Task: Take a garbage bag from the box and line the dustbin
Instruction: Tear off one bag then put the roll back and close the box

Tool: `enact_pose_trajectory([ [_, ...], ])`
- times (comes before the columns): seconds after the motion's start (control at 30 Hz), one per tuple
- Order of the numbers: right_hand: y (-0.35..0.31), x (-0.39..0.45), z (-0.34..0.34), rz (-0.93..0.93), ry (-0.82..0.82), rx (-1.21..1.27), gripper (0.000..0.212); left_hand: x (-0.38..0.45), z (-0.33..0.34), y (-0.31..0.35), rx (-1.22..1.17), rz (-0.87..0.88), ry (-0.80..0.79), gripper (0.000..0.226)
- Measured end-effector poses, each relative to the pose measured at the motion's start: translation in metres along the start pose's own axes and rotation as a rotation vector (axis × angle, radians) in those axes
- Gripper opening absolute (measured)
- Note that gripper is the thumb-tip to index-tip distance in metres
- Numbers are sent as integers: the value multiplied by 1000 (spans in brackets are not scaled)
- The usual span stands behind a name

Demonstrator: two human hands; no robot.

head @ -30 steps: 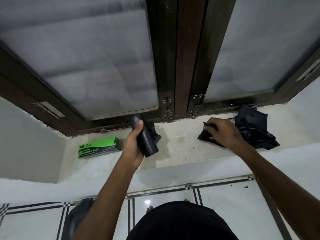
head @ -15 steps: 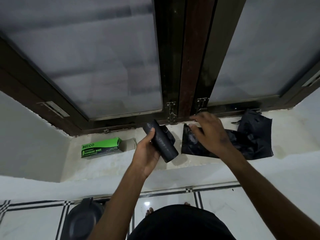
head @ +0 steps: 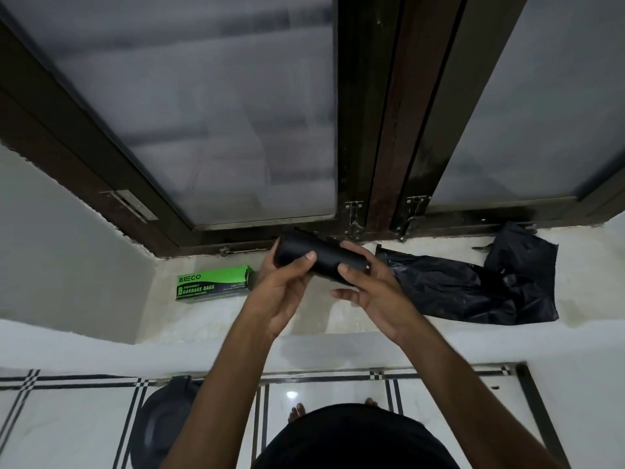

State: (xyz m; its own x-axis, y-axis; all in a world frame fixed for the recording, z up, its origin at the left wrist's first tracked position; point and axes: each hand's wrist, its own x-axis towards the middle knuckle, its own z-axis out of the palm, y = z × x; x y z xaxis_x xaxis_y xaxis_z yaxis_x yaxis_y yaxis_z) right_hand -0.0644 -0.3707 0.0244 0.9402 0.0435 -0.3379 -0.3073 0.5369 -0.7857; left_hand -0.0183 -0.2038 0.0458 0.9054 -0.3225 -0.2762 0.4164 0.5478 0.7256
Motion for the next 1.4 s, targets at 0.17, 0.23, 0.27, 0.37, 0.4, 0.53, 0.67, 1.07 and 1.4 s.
enact_pose_trajectory([
  [0.17, -2, 7, 1, -25, -5, -150, 52, -8, -27, 20, 601, 166, 69, 39],
  [0.23, -1, 8, 0, -34, -30, -246, 43, -13, -36, 22, 727, 180, 57, 37],
  [0.27, 0, 10, 2, -44, -40, -281, 38, -16, -41, 23, 774, 195, 71, 36],
  [0.37, 2, 15, 12, -118, -80, -419, 31, -25, -58, 27, 894, 271, 156, 34],
  [0.4, 3, 17, 14, -149, -82, -497, 30, -27, -66, 29, 943, 304, 187, 33],
  [0.53, 12, 26, 19, -189, -30, -633, 26, -31, -104, 40, 1427, 500, 347, 47],
  [0.67, 24, 32, 29, -182, 105, -560, 26, -21, -144, 50, 1986, 162, 358, 86],
  [1.07, 47, 30, 36, -45, 112, -392, 27, -21, -147, 35, 1714, 419, 414, 58],
  [1.4, 28, 35, 28, -8, 18, -463, 31, -28, -124, 40, 1789, 440, 177, 64],
])
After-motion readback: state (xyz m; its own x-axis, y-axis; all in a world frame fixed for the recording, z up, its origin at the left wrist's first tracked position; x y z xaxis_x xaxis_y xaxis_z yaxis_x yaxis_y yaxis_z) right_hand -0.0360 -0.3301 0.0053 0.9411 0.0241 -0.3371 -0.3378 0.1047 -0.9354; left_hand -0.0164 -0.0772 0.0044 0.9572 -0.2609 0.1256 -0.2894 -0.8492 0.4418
